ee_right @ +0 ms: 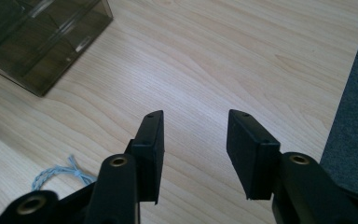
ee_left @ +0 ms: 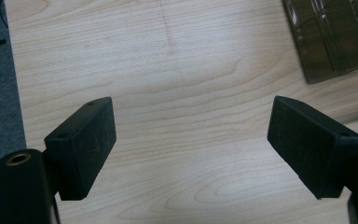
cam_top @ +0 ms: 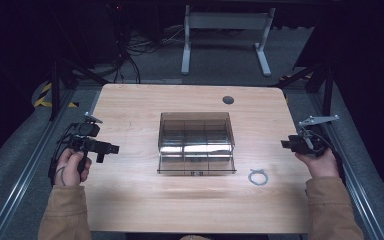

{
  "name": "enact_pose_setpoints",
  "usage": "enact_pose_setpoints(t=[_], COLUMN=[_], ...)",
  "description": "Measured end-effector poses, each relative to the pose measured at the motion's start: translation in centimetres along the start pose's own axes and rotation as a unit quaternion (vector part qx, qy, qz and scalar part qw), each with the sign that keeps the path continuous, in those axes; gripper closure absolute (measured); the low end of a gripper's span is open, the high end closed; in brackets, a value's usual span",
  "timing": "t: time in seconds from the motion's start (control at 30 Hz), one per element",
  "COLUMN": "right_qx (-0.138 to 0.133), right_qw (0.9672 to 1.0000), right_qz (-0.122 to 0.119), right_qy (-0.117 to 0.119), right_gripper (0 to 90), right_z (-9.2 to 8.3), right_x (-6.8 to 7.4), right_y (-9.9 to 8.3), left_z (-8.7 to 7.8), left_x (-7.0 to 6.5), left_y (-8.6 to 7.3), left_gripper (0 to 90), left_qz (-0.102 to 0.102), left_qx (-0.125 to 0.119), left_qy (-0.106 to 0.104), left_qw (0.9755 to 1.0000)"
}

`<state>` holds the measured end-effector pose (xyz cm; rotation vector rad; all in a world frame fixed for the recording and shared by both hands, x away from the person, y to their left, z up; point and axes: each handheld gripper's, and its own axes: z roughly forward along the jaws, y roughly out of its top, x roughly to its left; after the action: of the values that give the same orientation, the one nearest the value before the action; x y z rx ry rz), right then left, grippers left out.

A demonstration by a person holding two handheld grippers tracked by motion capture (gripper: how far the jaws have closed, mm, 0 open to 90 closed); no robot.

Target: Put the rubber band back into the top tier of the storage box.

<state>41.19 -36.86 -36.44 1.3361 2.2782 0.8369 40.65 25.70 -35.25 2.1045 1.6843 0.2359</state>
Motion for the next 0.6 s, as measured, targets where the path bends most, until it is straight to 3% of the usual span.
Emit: enact_pose_setpoints(t=[0.3,0.6], right_qx=[0.002,0.010], right_qw=[0.9998,0.9986], right_qz=[-0.009,-0.041], right_qy=[0.015,0.031], right_gripper=[56.9,55.2], right_z=[-1.1,-2.2], right_x=[0.5,2.1], right_y=[0.2,0.8], left_z=[-0.1,-0.1], left_x=[-0.2,-0.2], left_y=[0.1,0.1], left_gripper=[16.4,16.4], left_qz=[0.003,0.003], left_qx=[0.001,0.005], left_qy=[-0.004,-0.008], left_qw=[1.0000,1.0000])
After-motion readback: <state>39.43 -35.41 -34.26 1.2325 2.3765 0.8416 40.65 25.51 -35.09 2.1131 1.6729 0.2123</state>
